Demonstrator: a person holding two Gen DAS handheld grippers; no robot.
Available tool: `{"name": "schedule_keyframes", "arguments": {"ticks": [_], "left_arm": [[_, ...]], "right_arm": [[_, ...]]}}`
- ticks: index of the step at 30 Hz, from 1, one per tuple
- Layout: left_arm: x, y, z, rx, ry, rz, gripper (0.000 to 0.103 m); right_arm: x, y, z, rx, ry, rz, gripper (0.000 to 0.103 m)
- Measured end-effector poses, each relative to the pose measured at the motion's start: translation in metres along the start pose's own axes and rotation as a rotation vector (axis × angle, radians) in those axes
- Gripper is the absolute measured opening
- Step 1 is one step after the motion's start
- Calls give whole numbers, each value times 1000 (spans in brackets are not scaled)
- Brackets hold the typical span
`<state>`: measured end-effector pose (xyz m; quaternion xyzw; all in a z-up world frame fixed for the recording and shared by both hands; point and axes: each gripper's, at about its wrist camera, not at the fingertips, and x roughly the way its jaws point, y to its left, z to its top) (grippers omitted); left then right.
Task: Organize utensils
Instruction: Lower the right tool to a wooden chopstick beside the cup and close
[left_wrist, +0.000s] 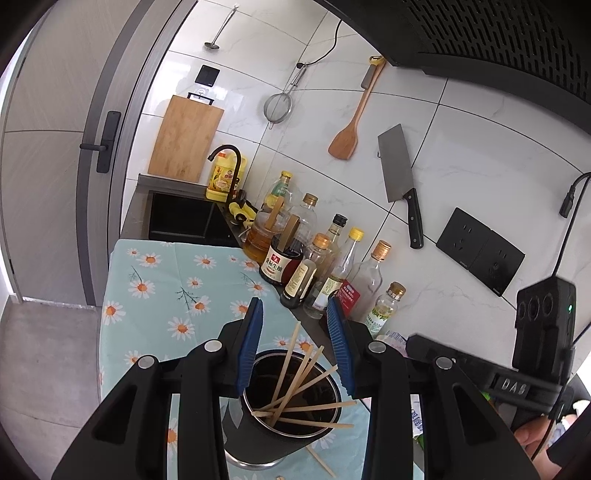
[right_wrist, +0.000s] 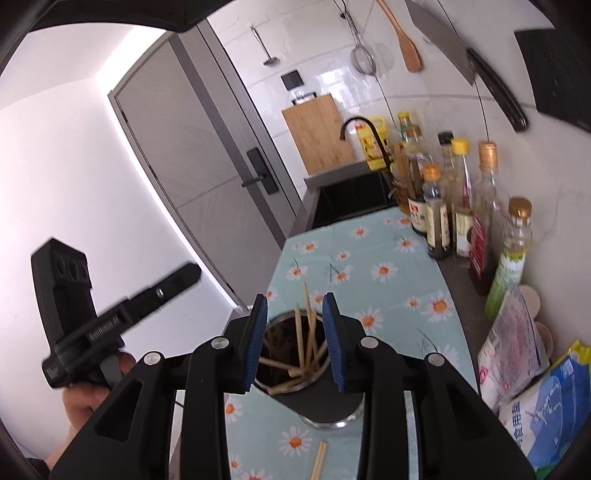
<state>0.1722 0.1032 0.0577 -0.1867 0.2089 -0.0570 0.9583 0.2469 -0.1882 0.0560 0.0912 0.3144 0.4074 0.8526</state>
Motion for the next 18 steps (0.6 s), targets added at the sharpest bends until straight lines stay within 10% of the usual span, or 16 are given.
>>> {"name": "schedule_keyframes", "arguments": {"ticks": [18], "left_arm": [[-3,15,-8,-30,16,23,35]], "right_arm": [[110,-75,-78,-7,541,-157,32]]}}
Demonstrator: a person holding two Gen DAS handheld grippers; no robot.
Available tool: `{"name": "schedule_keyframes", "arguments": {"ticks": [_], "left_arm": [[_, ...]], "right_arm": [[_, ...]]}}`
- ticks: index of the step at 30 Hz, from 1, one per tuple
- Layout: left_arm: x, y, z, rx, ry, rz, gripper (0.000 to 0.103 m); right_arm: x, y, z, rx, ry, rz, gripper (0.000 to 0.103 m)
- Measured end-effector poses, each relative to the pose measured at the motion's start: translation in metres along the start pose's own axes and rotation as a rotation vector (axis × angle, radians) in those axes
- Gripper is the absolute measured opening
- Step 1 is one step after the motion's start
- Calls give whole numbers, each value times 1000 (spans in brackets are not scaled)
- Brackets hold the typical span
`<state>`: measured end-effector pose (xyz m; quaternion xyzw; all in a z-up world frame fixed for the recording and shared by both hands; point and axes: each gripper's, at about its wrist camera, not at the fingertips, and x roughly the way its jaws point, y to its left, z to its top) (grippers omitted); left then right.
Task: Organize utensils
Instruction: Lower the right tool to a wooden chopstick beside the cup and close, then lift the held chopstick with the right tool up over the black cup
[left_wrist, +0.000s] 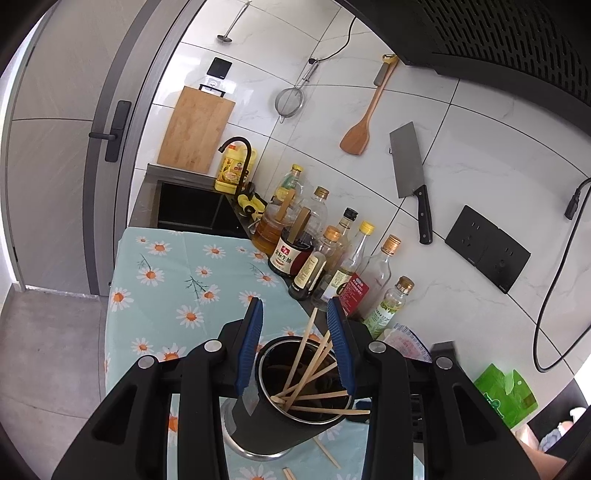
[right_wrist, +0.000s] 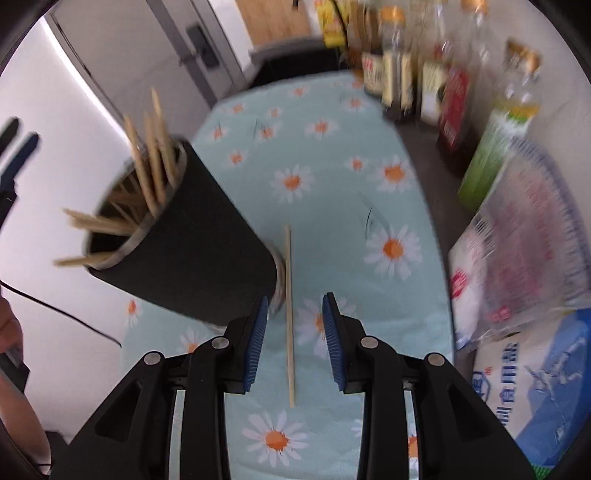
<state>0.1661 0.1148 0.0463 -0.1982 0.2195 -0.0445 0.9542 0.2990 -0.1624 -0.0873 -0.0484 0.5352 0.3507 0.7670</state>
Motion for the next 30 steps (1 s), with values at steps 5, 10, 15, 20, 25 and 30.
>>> {"name": "schedule_keyframes", "arguments": {"ticks": [5,10,15,20,25,30], "left_arm": [[-4,6,0,-21,-10,9,35],[-8,11,-1,-25,-14,19,35],[-10,15,-2,-32,-16,29,35],[-9,17,-4,-35,-7,31,35],[-4,12,-9,-22,17,23,35],[-2,8,-13,-10,33,15,35]], "right_arm": [[46,-8,6,28,175,23,32],[68,0,9,-38,235,-11,26],[81,9,4,-83,255,-36,23],[84,14,1,-95,232,-60,13],[84,19,-7,-119,201,-94,6],[78,18,-17,-106,183,-97,6]]}}
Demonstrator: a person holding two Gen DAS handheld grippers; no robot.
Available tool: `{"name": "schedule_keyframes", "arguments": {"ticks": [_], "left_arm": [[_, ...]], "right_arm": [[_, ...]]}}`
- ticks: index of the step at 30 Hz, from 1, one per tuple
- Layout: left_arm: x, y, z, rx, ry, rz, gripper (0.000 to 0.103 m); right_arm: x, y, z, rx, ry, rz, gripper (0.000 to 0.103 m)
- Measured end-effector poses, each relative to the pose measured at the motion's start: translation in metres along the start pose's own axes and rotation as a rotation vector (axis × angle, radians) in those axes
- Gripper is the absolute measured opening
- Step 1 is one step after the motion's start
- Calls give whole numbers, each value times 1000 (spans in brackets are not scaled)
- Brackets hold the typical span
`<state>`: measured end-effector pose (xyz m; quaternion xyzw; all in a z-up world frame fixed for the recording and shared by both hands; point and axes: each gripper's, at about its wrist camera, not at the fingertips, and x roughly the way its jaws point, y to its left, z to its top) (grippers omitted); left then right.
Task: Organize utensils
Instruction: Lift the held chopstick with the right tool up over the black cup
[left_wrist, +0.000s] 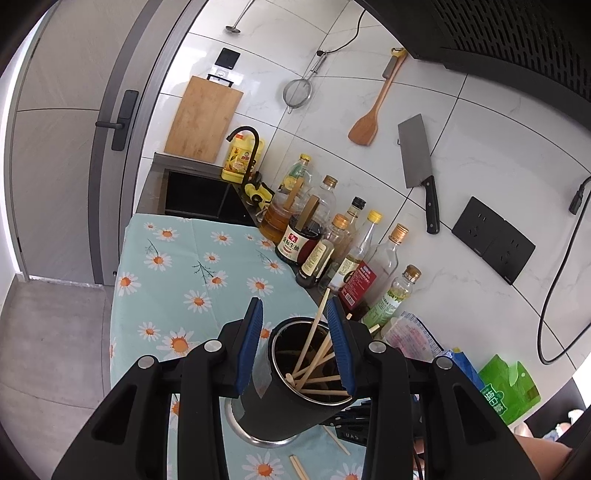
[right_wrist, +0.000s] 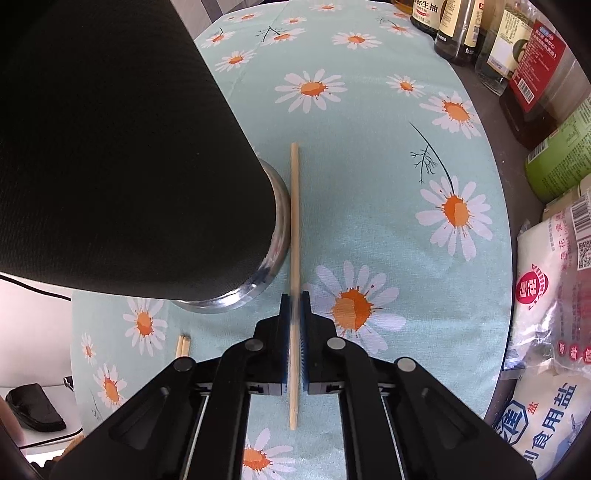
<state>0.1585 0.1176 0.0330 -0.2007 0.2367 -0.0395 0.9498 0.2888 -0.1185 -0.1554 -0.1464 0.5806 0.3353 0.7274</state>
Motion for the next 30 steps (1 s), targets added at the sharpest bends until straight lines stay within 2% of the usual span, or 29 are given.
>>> {"name": "schedule_keyframes", "arguments": {"ticks": [6,12,22,30], "left_arm": [[0,-1,-1,4,5,-2,35],[2,-1,-3,0,11,-5,35],[5,-3,-2,2,16,-9,35],[8,-8,-3,15,24,-17,35]], "right_arm": [[-12,-11,-2,38,-9,2,6],[-30,-26,-1,90,-62,12,6],[-118,-44,-20,183,-277,73,6],[-184,-36,-13,172,-459,191,6]]}}
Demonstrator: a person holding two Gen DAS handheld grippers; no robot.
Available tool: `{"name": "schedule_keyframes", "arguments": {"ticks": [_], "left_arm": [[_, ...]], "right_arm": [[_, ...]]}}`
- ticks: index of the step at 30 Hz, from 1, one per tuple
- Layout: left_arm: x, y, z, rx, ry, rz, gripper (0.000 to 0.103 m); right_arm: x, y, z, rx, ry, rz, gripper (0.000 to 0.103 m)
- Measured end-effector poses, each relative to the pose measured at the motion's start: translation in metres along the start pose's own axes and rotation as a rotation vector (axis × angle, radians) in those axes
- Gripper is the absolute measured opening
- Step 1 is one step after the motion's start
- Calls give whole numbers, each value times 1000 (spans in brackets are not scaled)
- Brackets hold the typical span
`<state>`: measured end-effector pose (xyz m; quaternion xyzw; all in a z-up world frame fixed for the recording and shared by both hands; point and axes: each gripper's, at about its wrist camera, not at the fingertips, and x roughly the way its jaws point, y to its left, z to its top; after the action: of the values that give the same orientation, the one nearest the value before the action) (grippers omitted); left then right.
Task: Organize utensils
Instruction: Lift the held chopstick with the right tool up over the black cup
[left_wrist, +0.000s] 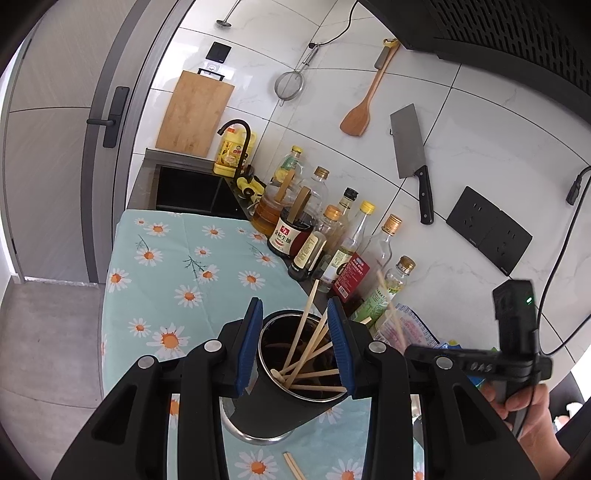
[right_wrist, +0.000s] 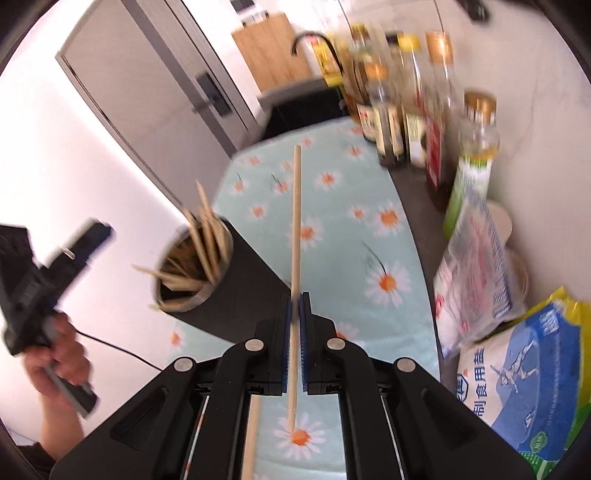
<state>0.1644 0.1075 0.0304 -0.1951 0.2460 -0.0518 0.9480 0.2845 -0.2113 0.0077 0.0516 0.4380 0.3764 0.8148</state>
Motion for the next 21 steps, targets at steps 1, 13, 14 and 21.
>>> {"name": "schedule_keyframes", "arguments": {"ticks": [1,13,14,21], "left_arm": [[0,0,0,0,1,0,35],[-8,2,2,1,-13,11,35],[-9,2,2,1,-13,12,35],[-8,6,2,-1,-2,9,35]], "right_arm": [[-4,5,2,-5,-19,27,6],[-37,61,35,-120,-341,251,6],[-37,65,37,-127,-357,261,6],[-23,87,39,-217,-483,292,6]]}}
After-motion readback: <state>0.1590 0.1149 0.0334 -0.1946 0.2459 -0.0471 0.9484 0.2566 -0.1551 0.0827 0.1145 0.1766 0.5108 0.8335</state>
